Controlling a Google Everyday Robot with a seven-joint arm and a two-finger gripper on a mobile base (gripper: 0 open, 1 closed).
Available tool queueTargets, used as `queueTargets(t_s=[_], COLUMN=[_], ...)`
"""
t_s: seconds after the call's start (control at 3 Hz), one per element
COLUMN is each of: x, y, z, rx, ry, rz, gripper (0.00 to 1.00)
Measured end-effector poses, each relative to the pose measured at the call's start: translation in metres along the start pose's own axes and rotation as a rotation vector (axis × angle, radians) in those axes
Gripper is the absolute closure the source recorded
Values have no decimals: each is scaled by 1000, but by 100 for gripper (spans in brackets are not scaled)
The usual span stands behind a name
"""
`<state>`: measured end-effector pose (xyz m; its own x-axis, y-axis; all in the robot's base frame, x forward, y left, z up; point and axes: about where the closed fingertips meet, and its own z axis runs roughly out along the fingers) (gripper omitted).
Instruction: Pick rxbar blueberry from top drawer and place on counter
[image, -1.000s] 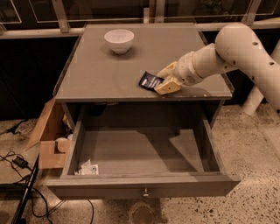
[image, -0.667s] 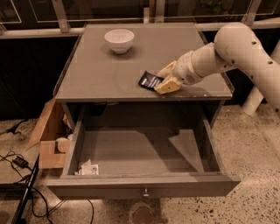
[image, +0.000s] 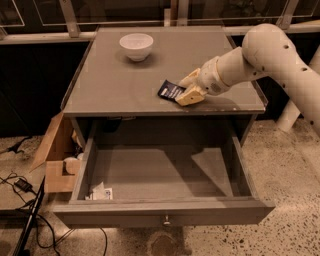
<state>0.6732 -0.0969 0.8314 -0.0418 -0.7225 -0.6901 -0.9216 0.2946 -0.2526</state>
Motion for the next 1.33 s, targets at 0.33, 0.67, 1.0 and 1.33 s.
queueTargets(t_s=[0.33,0.67,1.0,1.33], x=[5,2,1,1], y=[3,0,-3,-3], z=[4,0,1,1], rx=[-18,-19,-19,-19], ry=[-12,-14,-14,-14], rz=[41,46,46,46], gripper=[36,5,0,0])
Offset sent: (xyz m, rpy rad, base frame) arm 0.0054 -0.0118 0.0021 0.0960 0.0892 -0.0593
